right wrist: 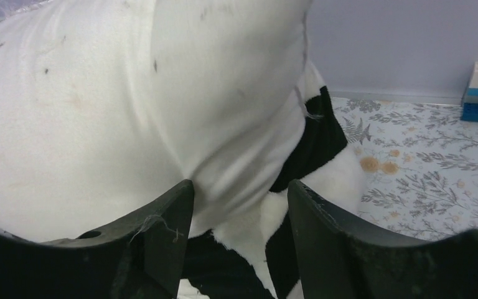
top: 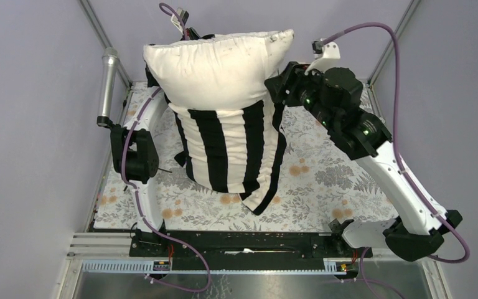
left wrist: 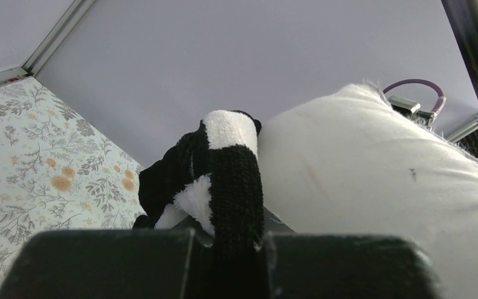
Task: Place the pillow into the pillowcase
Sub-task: Stuff the pillow into the pillowcase.
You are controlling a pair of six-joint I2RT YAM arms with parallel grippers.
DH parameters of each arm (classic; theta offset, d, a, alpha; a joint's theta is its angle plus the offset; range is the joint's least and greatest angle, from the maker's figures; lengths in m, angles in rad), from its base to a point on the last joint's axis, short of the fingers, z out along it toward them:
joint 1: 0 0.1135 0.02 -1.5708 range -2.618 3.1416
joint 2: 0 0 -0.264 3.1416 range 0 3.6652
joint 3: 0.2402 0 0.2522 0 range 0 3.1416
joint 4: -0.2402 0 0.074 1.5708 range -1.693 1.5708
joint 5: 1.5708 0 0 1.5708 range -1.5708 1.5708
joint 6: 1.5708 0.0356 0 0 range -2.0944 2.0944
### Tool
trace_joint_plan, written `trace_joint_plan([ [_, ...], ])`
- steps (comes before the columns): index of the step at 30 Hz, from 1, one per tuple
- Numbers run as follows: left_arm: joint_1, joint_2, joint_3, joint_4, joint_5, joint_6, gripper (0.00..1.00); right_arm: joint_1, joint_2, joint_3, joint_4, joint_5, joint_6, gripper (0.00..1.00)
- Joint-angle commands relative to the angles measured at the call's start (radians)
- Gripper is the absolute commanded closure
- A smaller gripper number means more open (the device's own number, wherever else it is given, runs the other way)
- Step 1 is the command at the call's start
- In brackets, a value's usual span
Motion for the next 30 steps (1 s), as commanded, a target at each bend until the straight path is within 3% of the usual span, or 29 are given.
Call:
trace_joint_plan([
  [1, 0.009, -0.084, 0.001, 0.084, 0.035, 0.004, 1.0, 0.006, -0.075, -0.022, -0.044, 0.059, -0.022, 0.36],
  [7, 0.012, -0.086, 0.021, 0.107, 0.021, -0.034, 1.0, 0.006, -0.071, -0.019, -0.129, 0.136, -0.031, 0.42],
  [16, 0.016, -0.089, 0.066, 0.083, 0.03, -0.033, 1.0, 0.007, 0.001, -0.01, -0.073, 0.092, -0.069, 0.3],
  [19, 0.016, -0.089, 0.079, 0.075, 0.026, -0.032, 1.0, 0.005, 0.05, 0.025, -0.113, 0.11, -0.059, 0.33],
  [20, 0.016, -0.087, 0.083, 0.071, 0.024, -0.032, 1.0, 0.006, 0.052, 0.017, -0.116, 0.122, -0.05, 0.36],
  [21, 0.016, -0.085, 0.09, 0.064, 0.023, -0.03, 1.0, 0.006, 0.046, 0.003, -0.112, 0.141, -0.041, 0.47],
  [22, 0.016, -0.082, 0.098, 0.055, 0.022, -0.028, 1.0, 0.006, 0.039, -0.007, -0.108, 0.154, -0.036, 0.67],
  [24, 0.018, -0.08, 0.113, 0.027, 0.013, -0.011, 1.0, 0.006, 0.017, -0.004, -0.109, 0.199, -0.036, 0.92],
  [25, 0.021, -0.082, 0.116, -0.002, 0.006, 0.004, 1.0, 0.006, 0.005, 0.019, -0.116, 0.227, -0.043, 1.0],
  [28, 0.02, -0.091, 0.124, -0.05, 0.005, 0.055, 1.0, 0.005, -0.053, 0.078, -0.097, 0.312, -0.092, 1.0],
  [30, 0.02, -0.097, 0.116, -0.057, 0.012, 0.07, 1.0, 0.006, -0.133, 0.057, 0.022, 0.339, -0.128, 1.0],
])
